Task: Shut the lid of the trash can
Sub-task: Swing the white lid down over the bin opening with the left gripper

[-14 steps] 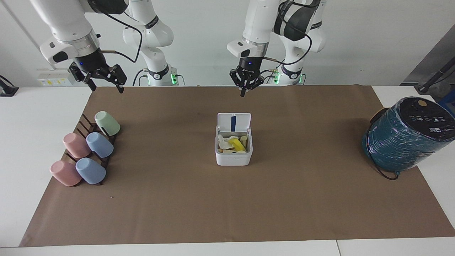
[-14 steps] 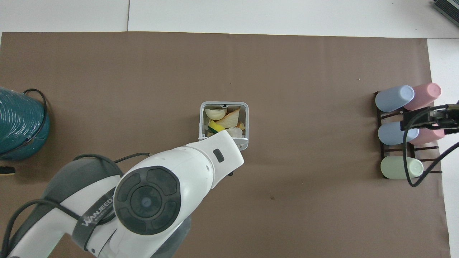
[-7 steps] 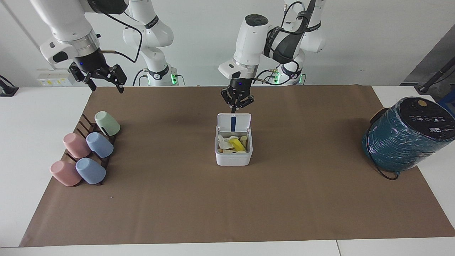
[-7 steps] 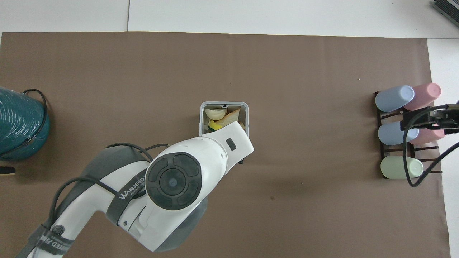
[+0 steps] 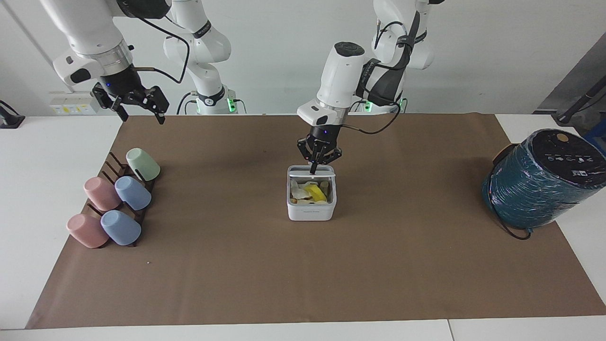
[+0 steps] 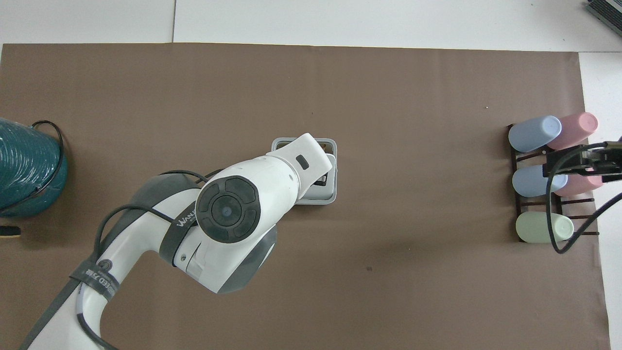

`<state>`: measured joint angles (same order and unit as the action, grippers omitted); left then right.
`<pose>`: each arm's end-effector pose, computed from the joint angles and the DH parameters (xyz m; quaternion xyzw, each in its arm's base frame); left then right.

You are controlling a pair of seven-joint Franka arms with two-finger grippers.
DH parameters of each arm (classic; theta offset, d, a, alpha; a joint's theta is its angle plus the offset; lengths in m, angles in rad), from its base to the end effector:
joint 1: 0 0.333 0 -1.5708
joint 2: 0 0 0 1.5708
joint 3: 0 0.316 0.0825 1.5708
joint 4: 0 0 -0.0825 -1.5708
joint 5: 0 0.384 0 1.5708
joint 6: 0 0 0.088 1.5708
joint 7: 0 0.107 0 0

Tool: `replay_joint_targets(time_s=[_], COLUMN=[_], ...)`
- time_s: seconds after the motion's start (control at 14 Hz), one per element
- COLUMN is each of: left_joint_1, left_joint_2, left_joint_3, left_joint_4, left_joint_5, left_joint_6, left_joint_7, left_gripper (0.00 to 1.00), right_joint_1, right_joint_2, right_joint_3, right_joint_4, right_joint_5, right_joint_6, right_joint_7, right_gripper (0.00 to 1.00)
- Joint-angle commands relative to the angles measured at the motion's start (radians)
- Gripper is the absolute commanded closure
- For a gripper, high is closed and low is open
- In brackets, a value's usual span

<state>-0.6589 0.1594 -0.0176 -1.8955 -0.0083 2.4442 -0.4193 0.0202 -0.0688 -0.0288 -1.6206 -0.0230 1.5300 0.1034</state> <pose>0.4930 -0.3952 0.4606 0.9734 -0.1229 0.1627 0.1047 0.5286 -0.0076 0.6348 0.9983 -0.0563 -0.0104 0.0110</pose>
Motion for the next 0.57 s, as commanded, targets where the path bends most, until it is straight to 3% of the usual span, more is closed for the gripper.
replay_joint_targets(time_s=[0.0, 0.36, 0.5], left_joint_1=[0.001, 0.008, 0.008], left_joint_2=[0.109, 0.222, 0.229], left_joint_3=[-0.001, 0.004, 0.004], left_joint_4=[0.094, 0.174, 0.17], left_joint_5=[-0.007, -0.002, -0.001], left_joint_6=[0.016, 0.035, 0.039], left_joint_7=[-0.009, -0.007, -0.004], left_gripper=[1.0, 1.0, 1.0], right_joint_1=[-0.016, -0.017, -0.017], right_joint_2=[-0.016, -0.016, -0.016], right_joint_3=[0.014, 0.014, 0.014], right_joint_4=[-0.008, -0.008, -0.008], right_joint_5=[0.005, 0.005, 0.005], right_joint_6=[-0.013, -0.013, -0.013], right_joint_7=[-0.027, -0.027, -0.027], right_gripper=[0.0, 0.0, 0.0])
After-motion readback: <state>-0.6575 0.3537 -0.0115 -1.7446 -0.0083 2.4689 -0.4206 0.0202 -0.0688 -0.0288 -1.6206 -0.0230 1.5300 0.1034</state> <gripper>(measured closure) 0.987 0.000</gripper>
